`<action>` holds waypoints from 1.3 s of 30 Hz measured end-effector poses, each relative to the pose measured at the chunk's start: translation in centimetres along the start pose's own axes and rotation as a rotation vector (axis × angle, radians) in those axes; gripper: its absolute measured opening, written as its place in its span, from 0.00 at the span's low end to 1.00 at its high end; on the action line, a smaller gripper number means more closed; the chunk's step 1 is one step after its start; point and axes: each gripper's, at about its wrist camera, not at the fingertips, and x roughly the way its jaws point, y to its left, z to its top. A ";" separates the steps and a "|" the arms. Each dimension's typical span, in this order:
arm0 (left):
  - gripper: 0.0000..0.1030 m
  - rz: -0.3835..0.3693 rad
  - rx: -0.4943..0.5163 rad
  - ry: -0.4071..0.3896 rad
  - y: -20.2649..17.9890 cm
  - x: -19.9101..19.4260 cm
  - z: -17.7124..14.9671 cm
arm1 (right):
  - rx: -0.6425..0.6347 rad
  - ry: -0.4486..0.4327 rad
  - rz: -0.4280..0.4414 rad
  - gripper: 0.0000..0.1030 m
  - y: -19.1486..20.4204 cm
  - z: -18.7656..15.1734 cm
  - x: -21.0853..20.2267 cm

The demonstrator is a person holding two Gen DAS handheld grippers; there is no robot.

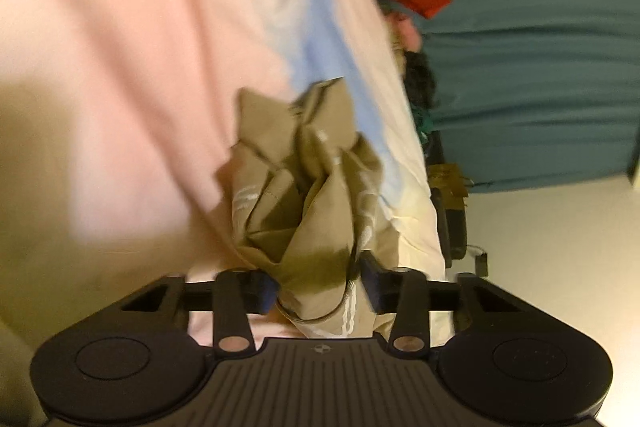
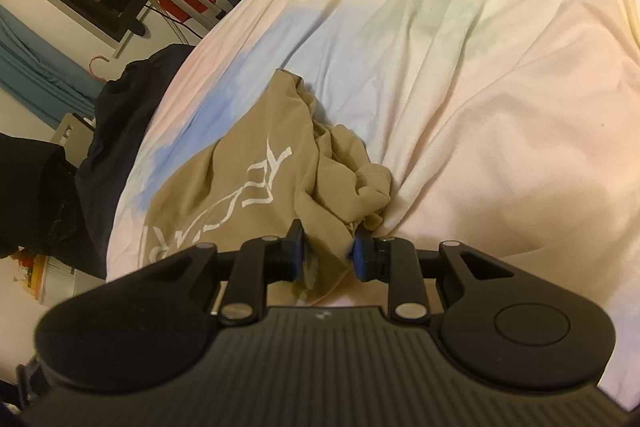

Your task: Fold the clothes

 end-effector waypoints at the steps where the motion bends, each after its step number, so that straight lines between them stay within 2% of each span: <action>1: 0.23 -0.002 0.032 -0.011 -0.8 0.2 -0.2 | 0.003 0.000 0.002 0.26 0.0 0.0 0.0; 4: 0.17 -0.024 0.070 -0.024 -1.7 -0.1 -0.8 | 0.013 0.000 0.009 0.26 -0.1 0.2 -0.1; 12: 0.16 -0.087 0.043 -0.009 -1.3 -0.5 -1.0 | 0.023 0.009 0.038 0.28 -0.2 0.6 -0.7; 14: 0.21 -0.102 0.033 0.003 -1.4 -0.1 -1.0 | 0.022 0.009 0.042 0.28 -0.1 0.6 -0.8; 16: 0.36 -0.112 0.031 0.023 -1.7 0.7 -0.9 | 0.023 0.009 0.049 0.28 -0.1 0.6 -0.9; 18: 0.44 -0.104 0.046 0.029 -2.0 1.5 -0.8 | 0.029 0.010 0.055 0.28 -0.2 0.7 -0.9; 21: 0.46 -0.064 0.074 0.036 -2.4 2.6 -0.7 | 0.046 0.014 0.066 0.28 -0.4 0.8 -1.0; 23: 0.43 -0.041 0.078 0.039 -2.4 3.2 -0.6 | 0.066 0.018 0.071 0.28 -0.7 0.9 -1.3; 24: 0.29 -0.032 0.071 0.039 -2.2 3.4 -0.5 | 0.077 0.021 0.073 0.29 -0.8 1.0 -1.4; 25: 0.23 -0.032 0.053 0.041 -2.0 3.5 -0.3 | 0.089 0.023 0.075 0.30 -1.0 1.1 -1.6; 26: 0.22 -0.040 0.036 0.042 -1.8 3.5 -0.1 | 0.093 0.019 0.070 0.32 -1.1 1.3 -1.9; 27: 0.19 -0.049 0.028 0.040 -1.8 3.4 0.0 | 0.094 -0.001 0.064 0.38 -1.1 1.5 -2.5; 28: 0.18 -0.058 0.031 0.034 -1.9 3.3 0.0 | 0.095 -0.024 0.058 0.52 -1.1 1.7 -3.2; 31: 0.17 -0.096 0.058 0.022 -2.9 2.9 0.0 | 0.136 -0.084 0.122 0.83 -0.8 1.7 -5.3; 33: 0.17 -0.122 0.065 0.020 -3.3 3.0 0.0 | 0.164 -0.123 0.168 0.83 -0.6 1.6 -6.7; 34: 0.17 -0.132 0.063 0.020 -3.3 3.1 0.1 | 0.179 -0.107 0.194 0.83 -0.3 1.3 -6.8; 36: 0.17 -0.152 0.053 0.021 -3.3 3.3 0.2 | 0.218 -0.009 0.245 0.83 0.6 0.1 -5.4; 39: 0.16 -0.206 -0.019 0.034 -2.2 3.7 0.6 | 0.291 0.142 0.288 0.82 1.8 -1.6 -2.4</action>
